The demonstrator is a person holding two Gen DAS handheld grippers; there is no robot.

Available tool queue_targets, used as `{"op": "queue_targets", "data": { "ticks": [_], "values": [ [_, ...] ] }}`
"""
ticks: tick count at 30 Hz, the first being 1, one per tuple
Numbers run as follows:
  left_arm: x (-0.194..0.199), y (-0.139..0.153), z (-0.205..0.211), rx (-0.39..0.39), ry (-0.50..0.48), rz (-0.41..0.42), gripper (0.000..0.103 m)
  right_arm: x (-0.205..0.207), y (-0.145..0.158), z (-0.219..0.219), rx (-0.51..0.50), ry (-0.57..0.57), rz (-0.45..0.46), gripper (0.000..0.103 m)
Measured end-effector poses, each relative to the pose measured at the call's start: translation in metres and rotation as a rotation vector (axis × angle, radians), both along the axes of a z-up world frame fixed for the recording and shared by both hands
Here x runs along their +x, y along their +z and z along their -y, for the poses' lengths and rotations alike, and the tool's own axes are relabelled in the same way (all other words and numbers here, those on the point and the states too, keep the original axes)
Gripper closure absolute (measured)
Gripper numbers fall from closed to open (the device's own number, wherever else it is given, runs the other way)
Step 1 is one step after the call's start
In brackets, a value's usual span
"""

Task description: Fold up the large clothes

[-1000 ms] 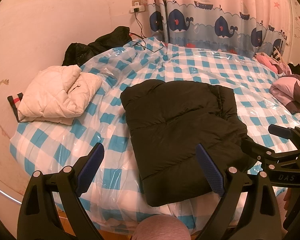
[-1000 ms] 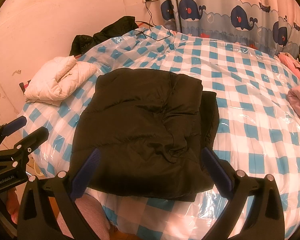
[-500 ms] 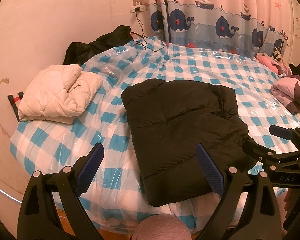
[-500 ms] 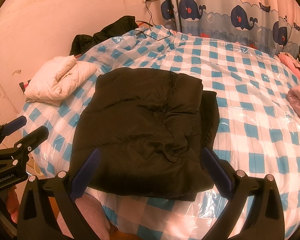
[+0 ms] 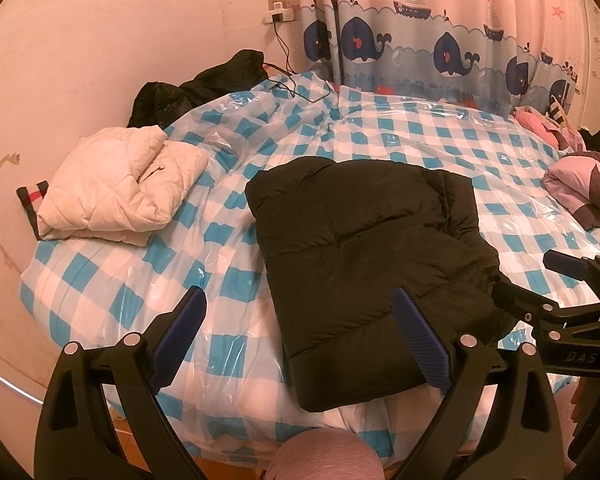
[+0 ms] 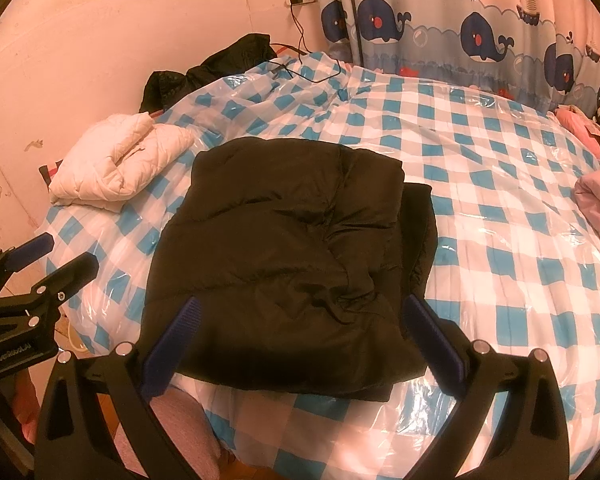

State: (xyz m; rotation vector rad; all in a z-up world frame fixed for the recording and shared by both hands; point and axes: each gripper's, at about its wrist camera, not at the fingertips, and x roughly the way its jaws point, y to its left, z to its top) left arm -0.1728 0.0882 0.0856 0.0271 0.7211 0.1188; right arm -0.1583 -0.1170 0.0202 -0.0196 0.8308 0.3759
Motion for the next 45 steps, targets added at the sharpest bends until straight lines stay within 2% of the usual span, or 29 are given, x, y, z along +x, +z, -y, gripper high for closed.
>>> {"op": "queue_targets", "data": {
  "ticks": [33, 37, 42, 45],
  "values": [
    [0.0044, -0.0005, -0.0035, 0.005, 0.007, -0.021, 0.008, -0.0009, 0.0000, -0.0013, 0.003, -0.002, -0.001, 0.005],
    [0.0027, -0.0030, -0.0093, -0.017, 0.010, -0.022, 0.008, -0.0010, 0.0006, 0.0000, 0.005, -0.001, -0.003, 0.005],
    [0.0075, -0.0074, -0.0078, 0.041, 0.046, -0.044, 0.008, -0.0006, -0.0008, -0.0006, 0.005, -0.001, 0.000, 0.006],
    [0.0068, -0.0080, -0.0075, 0.035, 0.041, -0.046, 0.008, -0.0002, -0.0011, -0.0006, 0.003, 0.000, -0.001, 0.005]
  ]
}}
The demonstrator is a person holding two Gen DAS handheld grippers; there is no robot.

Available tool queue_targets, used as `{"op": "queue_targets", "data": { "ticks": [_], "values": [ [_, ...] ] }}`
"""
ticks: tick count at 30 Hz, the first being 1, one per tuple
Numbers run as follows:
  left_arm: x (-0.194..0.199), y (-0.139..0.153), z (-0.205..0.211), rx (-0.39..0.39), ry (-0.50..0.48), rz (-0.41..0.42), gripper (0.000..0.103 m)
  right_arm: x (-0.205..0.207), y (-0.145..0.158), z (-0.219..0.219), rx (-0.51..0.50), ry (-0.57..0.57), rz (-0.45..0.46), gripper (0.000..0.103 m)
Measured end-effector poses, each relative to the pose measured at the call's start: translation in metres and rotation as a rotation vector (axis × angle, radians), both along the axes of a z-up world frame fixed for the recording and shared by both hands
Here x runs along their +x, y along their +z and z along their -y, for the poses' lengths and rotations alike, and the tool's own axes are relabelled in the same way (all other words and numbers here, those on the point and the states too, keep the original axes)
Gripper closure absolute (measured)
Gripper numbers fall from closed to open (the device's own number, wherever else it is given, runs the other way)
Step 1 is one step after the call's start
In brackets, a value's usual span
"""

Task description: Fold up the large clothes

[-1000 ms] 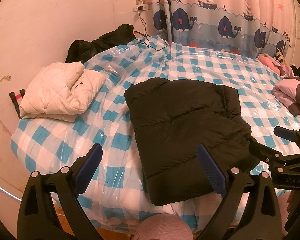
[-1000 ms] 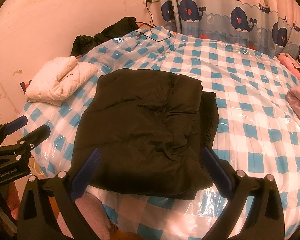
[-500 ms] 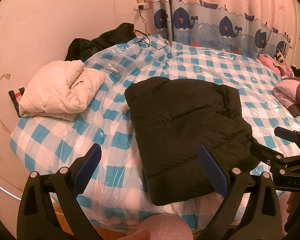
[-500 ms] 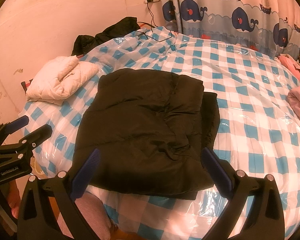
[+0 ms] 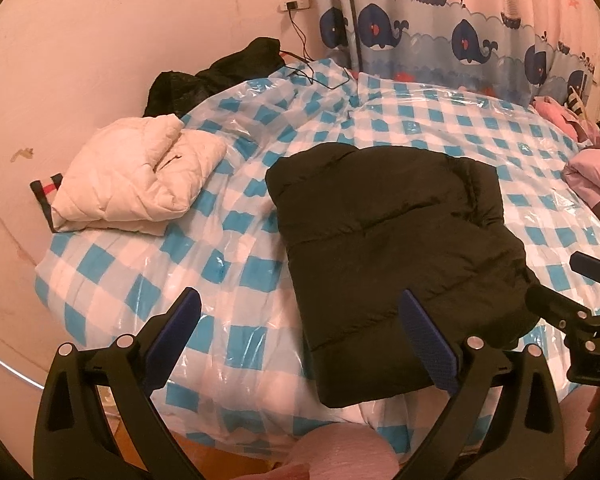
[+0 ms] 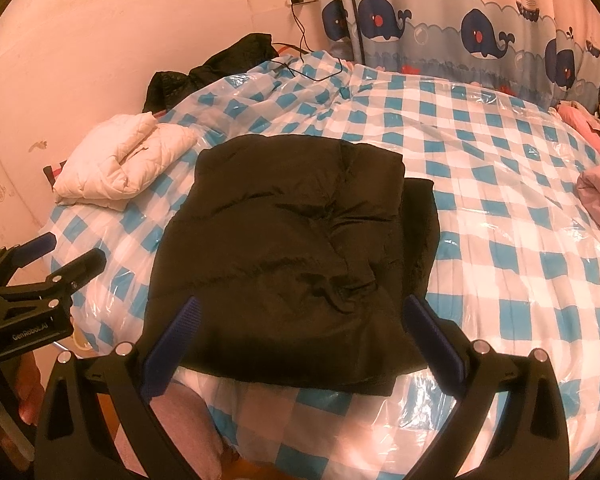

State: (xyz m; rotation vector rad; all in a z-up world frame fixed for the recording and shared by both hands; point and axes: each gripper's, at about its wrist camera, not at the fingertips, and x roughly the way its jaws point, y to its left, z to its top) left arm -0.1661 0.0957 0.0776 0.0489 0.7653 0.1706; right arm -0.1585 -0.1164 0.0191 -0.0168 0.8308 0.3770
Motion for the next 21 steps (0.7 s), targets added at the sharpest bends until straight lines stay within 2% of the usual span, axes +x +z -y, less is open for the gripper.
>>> {"op": "queue_targets", "data": {
  "ticks": [21],
  "values": [
    [-0.0001, 0.0021, -0.0031, -0.004, 0.001, 0.004, 0.008, -0.0035, -0.0001, 0.0012, 0.004, -0.001, -0.007, 0.005]
  ]
}}
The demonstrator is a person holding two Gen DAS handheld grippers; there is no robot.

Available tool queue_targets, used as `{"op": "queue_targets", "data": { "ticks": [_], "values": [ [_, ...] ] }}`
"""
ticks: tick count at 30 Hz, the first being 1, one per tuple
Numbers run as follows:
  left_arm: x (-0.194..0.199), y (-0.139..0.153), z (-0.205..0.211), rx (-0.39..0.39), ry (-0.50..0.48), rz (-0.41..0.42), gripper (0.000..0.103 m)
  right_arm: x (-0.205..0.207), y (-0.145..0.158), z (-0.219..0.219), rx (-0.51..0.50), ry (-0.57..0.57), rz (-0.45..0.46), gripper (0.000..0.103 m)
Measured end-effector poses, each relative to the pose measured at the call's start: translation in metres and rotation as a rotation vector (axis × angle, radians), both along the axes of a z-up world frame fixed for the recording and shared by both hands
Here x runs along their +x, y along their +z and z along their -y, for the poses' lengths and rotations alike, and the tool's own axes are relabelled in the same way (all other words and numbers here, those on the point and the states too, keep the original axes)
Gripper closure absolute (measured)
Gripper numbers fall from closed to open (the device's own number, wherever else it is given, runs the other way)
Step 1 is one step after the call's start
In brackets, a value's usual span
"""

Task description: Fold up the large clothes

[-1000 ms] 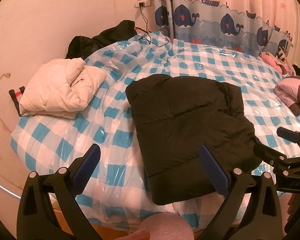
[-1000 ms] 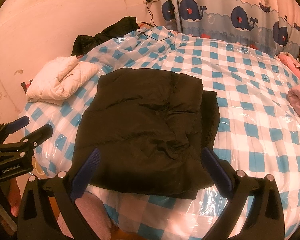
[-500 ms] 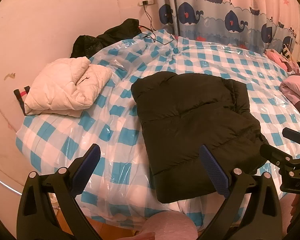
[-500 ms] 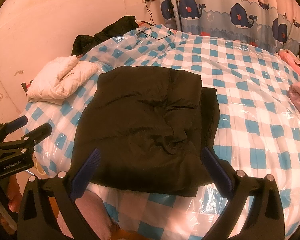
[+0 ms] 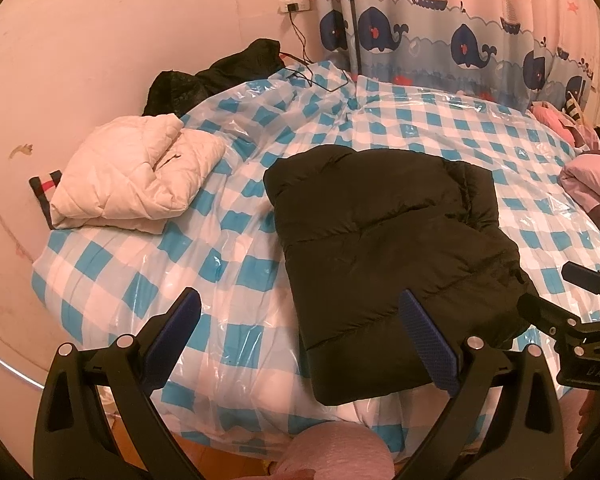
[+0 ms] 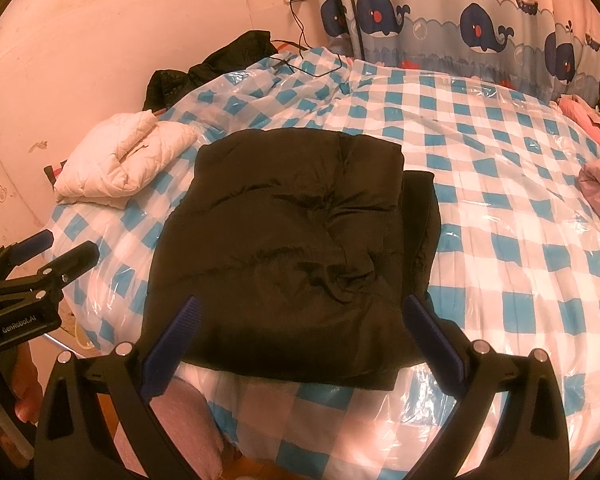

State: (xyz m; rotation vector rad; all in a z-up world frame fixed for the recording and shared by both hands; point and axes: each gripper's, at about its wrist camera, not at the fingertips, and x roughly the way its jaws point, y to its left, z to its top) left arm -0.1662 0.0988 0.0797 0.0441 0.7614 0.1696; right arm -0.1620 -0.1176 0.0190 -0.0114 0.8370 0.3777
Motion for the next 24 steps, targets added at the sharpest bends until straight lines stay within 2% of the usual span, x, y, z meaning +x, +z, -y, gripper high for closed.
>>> {"op": "queue_targets", "data": {
  "ticks": [6, 8, 13, 15, 18, 24],
  "values": [
    [-0.003, 0.002, 0.000, -0.022, -0.008, 0.003, 0.008, -0.005, -0.002, 0.000, 0.002, 0.000, -0.004, 0.005],
    [-0.008, 0.005, 0.003, -0.047, -0.045, 0.031, 0.008, -0.005, -0.002, 0.001, 0.003, 0.000, -0.004, 0.005],
    [-0.018, 0.013, 0.015, 0.014, -0.043, 0.081, 0.008, -0.006, -0.002, 0.002, 0.007, -0.002, 0.001, 0.005],
    [-0.017, 0.014, 0.014, 0.012, -0.030, 0.079, 0.008, -0.008, -0.001, 0.003, 0.012, -0.003, 0.008, 0.005],
    [-0.012, 0.012, 0.009, -0.035, -0.026, 0.045, 0.008, -0.012, -0.001, 0.003, 0.015, -0.009, 0.014, 0.005],
    [-0.012, 0.010, 0.011, -0.029, -0.024, 0.038, 0.008, -0.011, -0.001, 0.009, 0.019, -0.013, 0.009, 0.005]
  ]
}}
